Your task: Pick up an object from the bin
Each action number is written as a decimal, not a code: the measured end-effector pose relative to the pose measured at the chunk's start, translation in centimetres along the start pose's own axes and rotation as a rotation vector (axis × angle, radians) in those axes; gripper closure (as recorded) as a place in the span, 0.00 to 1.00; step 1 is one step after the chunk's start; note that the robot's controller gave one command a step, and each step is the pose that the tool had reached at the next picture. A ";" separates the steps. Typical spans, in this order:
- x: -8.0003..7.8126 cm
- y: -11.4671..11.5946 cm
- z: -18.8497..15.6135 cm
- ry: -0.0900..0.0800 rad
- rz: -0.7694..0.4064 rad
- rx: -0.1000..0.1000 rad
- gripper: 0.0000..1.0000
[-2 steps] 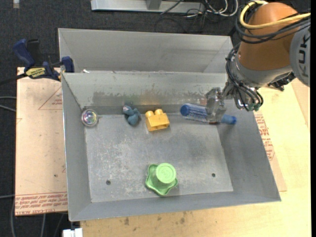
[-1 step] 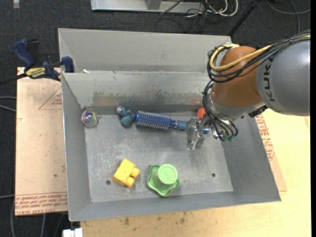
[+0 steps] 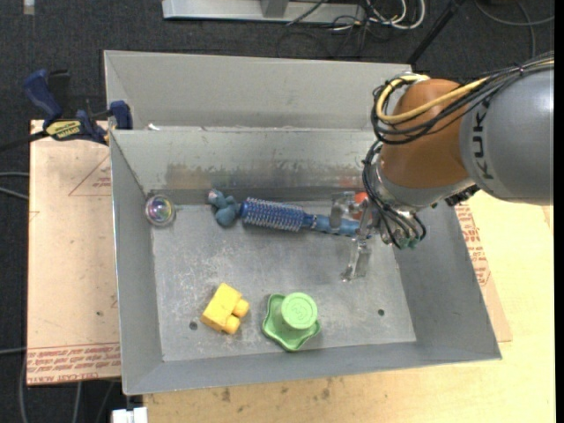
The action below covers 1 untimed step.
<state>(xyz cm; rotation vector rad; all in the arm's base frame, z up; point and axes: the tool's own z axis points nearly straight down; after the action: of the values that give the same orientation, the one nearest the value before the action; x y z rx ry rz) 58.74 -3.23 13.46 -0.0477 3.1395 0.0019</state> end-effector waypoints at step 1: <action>-5.7 -1.0 6.4 -0.002 0.009 0.000 0.00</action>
Offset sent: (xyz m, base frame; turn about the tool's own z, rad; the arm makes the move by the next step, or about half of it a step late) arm 0.0560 -0.0087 -0.0598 0.0097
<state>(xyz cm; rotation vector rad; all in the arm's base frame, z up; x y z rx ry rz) 64.46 -4.01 7.11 -0.0332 3.1381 0.0019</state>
